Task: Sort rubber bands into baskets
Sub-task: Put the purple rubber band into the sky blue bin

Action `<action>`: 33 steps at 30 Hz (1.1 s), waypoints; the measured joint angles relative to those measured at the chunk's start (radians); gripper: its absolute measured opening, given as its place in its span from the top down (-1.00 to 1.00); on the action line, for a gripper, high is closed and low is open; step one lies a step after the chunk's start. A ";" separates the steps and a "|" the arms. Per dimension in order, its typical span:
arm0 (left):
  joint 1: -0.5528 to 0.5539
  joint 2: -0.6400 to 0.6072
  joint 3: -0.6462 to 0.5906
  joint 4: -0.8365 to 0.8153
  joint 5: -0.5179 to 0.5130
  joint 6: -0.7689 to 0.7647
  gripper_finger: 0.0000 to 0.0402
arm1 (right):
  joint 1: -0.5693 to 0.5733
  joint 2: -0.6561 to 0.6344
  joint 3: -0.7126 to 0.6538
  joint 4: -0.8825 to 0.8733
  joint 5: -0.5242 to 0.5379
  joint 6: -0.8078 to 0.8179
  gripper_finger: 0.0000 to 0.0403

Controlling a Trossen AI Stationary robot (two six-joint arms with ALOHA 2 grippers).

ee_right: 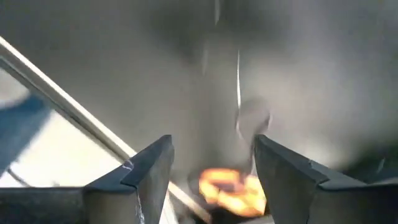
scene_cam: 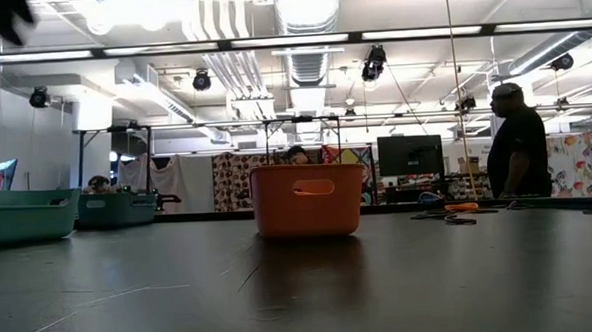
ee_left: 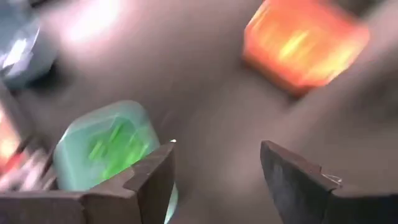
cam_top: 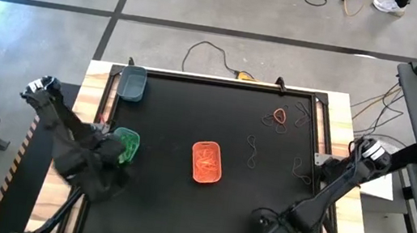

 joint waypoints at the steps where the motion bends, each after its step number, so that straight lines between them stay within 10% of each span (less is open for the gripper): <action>1: -0.038 -0.007 -0.001 0.009 -0.103 -0.027 -0.08 | 0.008 0.022 0.000 -0.003 -0.046 0.010 -0.06; 7: -0.189 -0.037 -0.043 0.134 -0.484 -0.021 0.00 | 0.031 0.132 -0.025 0.001 -0.210 -0.009 0.04; 13: -0.203 -0.037 -0.047 0.140 -0.490 0.056 0.08 | 0.035 0.165 -0.112 0.011 -0.355 -0.068 0.21; 21: -0.201 -0.038 -0.048 0.136 -0.483 0.074 0.15 | 0.036 0.144 -0.227 0.307 -0.391 0.020 0.50; 33: -0.200 -0.096 -0.050 0.066 -0.506 0.062 0.16 | 0.026 0.120 -0.246 0.277 -0.351 0.072 0.95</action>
